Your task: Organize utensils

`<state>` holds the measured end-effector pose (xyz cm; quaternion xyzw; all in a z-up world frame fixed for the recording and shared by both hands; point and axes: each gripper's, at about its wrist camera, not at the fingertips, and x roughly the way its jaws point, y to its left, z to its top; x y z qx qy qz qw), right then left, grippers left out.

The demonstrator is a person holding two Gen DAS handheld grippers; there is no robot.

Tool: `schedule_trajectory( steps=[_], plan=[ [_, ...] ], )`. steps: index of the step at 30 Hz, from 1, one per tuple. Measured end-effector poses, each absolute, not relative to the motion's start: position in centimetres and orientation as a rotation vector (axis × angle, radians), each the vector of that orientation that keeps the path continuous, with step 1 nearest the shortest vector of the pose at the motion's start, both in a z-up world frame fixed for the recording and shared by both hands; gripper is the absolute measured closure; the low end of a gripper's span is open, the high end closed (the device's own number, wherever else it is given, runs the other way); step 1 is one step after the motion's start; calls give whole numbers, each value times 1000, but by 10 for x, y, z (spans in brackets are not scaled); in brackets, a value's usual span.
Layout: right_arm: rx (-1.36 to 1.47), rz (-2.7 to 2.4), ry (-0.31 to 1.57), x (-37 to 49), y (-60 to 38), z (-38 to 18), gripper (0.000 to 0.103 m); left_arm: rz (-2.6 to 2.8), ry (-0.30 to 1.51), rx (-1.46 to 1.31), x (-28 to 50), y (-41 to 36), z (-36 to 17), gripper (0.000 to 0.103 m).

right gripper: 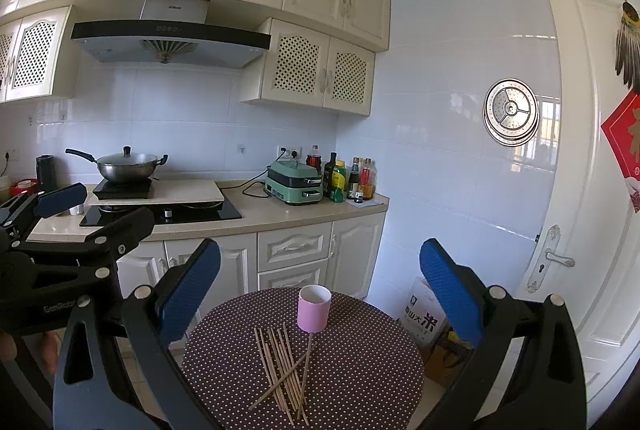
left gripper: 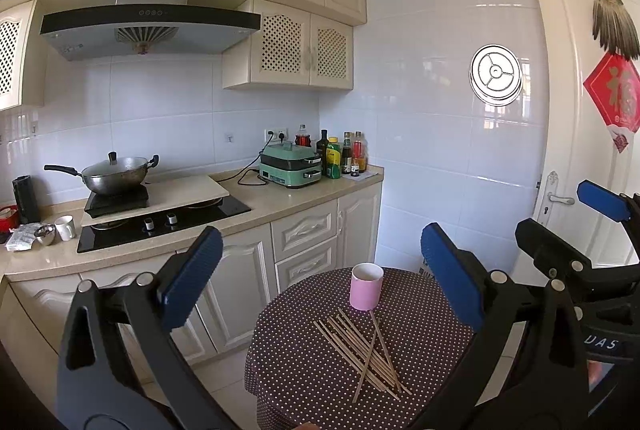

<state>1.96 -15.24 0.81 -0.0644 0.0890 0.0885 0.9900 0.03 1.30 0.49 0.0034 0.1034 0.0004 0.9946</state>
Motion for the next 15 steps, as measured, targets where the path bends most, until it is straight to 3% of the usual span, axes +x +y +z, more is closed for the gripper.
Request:
schedule_trajectory(
  steps=[15],
  plan=[
    [-127,180,177,20,-157,7,7,2,206,10,4,13,6,6]
  ],
)
